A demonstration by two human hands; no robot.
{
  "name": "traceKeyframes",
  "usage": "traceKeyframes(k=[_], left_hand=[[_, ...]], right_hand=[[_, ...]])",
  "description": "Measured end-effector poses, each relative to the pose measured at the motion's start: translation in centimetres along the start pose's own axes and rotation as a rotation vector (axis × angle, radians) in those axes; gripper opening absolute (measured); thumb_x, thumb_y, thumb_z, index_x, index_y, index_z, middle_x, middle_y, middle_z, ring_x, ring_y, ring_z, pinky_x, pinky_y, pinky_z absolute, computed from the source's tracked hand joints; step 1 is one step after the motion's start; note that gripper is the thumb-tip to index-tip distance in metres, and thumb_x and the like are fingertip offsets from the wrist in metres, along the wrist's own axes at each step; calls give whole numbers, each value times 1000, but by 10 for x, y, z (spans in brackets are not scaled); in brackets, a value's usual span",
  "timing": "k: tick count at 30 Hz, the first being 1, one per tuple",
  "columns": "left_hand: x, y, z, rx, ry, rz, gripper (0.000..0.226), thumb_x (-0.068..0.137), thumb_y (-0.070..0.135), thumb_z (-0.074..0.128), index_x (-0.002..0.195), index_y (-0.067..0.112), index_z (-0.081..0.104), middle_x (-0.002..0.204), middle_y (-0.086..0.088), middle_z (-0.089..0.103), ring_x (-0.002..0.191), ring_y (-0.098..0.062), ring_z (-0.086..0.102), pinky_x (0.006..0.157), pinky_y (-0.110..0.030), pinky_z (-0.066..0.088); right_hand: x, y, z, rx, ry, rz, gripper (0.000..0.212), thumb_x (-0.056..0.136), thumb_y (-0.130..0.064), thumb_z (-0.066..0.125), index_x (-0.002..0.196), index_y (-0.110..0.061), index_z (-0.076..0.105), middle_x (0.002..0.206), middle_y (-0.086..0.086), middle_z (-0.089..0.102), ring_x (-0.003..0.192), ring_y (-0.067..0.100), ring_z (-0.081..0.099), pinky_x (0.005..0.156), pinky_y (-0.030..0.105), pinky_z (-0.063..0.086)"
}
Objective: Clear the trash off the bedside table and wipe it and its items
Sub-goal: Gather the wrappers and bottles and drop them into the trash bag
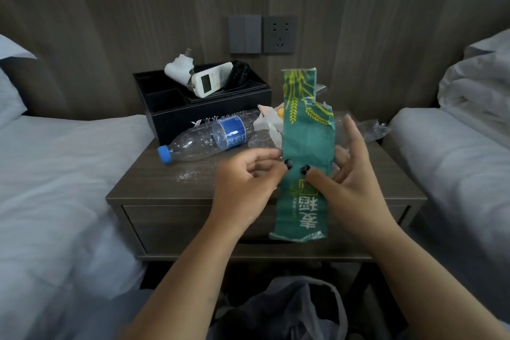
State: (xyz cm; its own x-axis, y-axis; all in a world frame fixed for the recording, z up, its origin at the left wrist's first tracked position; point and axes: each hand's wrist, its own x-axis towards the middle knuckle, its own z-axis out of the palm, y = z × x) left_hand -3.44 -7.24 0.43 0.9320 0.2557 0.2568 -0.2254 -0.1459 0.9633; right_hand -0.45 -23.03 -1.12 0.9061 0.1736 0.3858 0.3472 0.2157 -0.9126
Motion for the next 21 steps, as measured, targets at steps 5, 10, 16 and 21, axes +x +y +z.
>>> traceKeyframes(k=[5, 10, 16, 21], left_hand=[[0, 2, -2, -82, -21, -18, 18, 79, 10, 77, 83, 28, 75, 78, 2, 76, 73, -7, 72, 59, -12, 50], [0, -2, -10, -36, -75, -19, 11, 76, 17, 80, 83, 26, 78, 82, -2, 76, 77, -14, 72, 68, -21, 56], [-14, 4, -15, -53, -154, -11, 17, 69, 36, 72, 85, 38, 78, 74, 4, 76, 63, -2, 67, 56, -12, 49], [-32, 8, -16, -176, -188, -159, 17, 79, 26, 65, 81, 36, 79, 71, 1, 74, 61, -8, 69, 50, -17, 51]], right_hand=[[5, -13, -13, 92, -9, 86, 59, 79, -16, 67, 135, -22, 48, 93, -1, 72, 87, 16, 70, 70, 26, 56], [2, -17, -18, -33, 14, 65, 17, 88, -6, 64, 93, -19, 74, 92, 5, 75, 82, 20, 68, 70, 32, 56], [-6, -21, -6, 79, -21, 6, 18, 86, -2, 63, 86, -17, 72, 83, 8, 69, 67, 14, 67, 50, 25, 54], [-10, -16, 1, -17, 49, -153, 30, 87, 10, 60, 100, -15, 69, 93, 6, 69, 79, 9, 68, 69, 22, 56]])
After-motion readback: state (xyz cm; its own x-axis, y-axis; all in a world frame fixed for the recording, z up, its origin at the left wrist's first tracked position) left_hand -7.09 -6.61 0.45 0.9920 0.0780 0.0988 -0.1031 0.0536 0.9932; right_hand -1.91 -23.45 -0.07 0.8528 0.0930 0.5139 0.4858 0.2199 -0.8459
